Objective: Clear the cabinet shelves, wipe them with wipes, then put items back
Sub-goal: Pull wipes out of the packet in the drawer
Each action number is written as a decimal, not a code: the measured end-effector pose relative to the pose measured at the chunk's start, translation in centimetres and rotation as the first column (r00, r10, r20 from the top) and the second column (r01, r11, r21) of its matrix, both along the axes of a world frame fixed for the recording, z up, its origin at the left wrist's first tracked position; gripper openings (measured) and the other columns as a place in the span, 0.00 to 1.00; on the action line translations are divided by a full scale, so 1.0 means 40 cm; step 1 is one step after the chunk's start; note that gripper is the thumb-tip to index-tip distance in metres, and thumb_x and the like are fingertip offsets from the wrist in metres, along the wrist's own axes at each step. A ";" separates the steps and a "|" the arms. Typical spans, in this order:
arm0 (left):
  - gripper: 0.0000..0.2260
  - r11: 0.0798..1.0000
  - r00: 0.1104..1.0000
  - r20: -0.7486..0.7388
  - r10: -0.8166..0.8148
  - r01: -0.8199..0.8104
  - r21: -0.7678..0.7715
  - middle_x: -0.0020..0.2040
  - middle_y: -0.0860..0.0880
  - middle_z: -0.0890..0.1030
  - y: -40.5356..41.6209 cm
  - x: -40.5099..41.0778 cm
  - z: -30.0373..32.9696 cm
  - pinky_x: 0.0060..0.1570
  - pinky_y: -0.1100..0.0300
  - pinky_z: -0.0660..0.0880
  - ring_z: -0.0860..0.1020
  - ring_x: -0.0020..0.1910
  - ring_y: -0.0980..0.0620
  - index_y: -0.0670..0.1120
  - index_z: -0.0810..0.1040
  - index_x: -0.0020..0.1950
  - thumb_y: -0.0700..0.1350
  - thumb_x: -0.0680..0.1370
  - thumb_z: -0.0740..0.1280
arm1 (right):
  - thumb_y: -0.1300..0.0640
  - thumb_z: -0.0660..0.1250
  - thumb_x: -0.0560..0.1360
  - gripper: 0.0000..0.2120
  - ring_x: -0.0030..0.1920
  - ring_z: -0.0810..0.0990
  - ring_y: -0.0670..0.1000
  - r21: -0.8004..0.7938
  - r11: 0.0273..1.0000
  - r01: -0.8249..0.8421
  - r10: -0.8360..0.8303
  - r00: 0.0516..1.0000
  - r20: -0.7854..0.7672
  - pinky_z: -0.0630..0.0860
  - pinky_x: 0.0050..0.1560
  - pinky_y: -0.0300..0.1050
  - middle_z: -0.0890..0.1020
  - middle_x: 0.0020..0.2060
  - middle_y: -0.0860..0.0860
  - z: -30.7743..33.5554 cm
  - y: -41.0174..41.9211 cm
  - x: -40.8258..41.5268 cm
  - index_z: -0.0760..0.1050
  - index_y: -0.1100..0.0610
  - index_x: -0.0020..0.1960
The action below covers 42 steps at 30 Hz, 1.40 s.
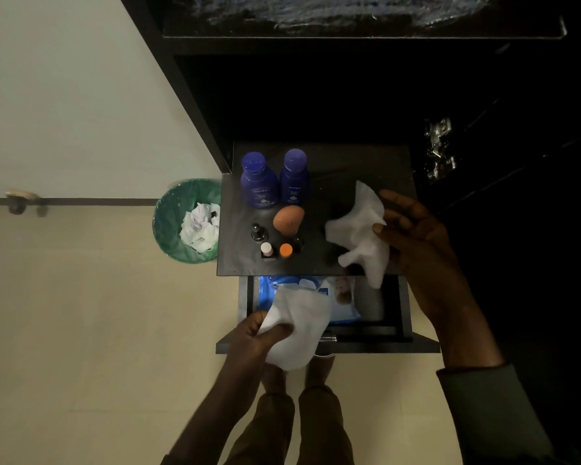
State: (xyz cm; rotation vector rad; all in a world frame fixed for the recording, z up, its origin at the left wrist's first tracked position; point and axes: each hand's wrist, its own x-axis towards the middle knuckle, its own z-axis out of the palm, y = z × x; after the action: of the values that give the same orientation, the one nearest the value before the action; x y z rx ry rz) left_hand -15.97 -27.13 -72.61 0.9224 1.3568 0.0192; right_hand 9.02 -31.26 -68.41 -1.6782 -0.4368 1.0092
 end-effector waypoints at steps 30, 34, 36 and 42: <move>0.08 0.985 0.976 0.138 -0.170 0.172 -0.001 0.55 0.48 0.77 0.022 0.030 -0.020 0.43 0.63 0.79 0.78 0.52 0.53 0.50 0.75 0.50 0.37 0.77 0.68 | 0.40 0.66 0.74 0.13 0.57 0.77 0.35 0.015 0.970 -0.244 0.244 0.965 -0.095 0.74 0.60 0.31 0.79 0.55 0.32 -0.103 -0.145 -0.283 0.78 0.38 0.58; 0.10 0.996 0.979 0.201 -0.047 0.060 -0.059 0.57 0.45 0.79 0.023 0.025 -0.016 0.48 0.55 0.82 0.79 0.55 0.47 0.45 0.78 0.54 0.33 0.79 0.63 | 0.37 0.63 0.74 0.24 0.58 0.76 0.33 0.016 0.965 -0.262 0.260 0.943 -0.207 0.73 0.59 0.30 0.77 0.57 0.29 -0.108 -0.168 -0.266 0.79 0.54 0.59; 0.09 0.985 0.981 0.168 0.093 -0.066 -0.162 0.58 0.40 0.79 0.027 0.028 -0.007 0.52 0.50 0.79 0.79 0.56 0.41 0.42 0.78 0.57 0.35 0.81 0.60 | 0.31 0.65 0.70 0.41 0.57 0.75 0.31 -0.014 0.974 -0.224 0.221 0.967 -0.123 0.76 0.62 0.39 0.75 0.55 0.25 -0.124 -0.180 -0.253 0.75 0.69 0.60; 0.17 0.965 0.985 0.146 0.090 -0.050 -0.257 0.59 0.41 0.81 0.036 0.016 -0.025 0.54 0.46 0.81 0.81 0.56 0.41 0.44 0.77 0.62 0.41 0.73 0.71 | 0.46 0.71 0.71 0.28 0.58 0.76 0.48 -0.187 0.961 -0.204 0.153 0.955 -0.252 0.76 0.57 0.36 0.78 0.62 0.52 -0.146 -0.186 -0.252 0.74 0.64 0.62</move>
State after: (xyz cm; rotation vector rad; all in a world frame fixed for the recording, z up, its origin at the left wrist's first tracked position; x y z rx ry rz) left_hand -15.31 -25.70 -73.60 0.6445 1.2132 -0.0262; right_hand -1.05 -38.69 -74.26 -1.6997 -0.3378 1.4146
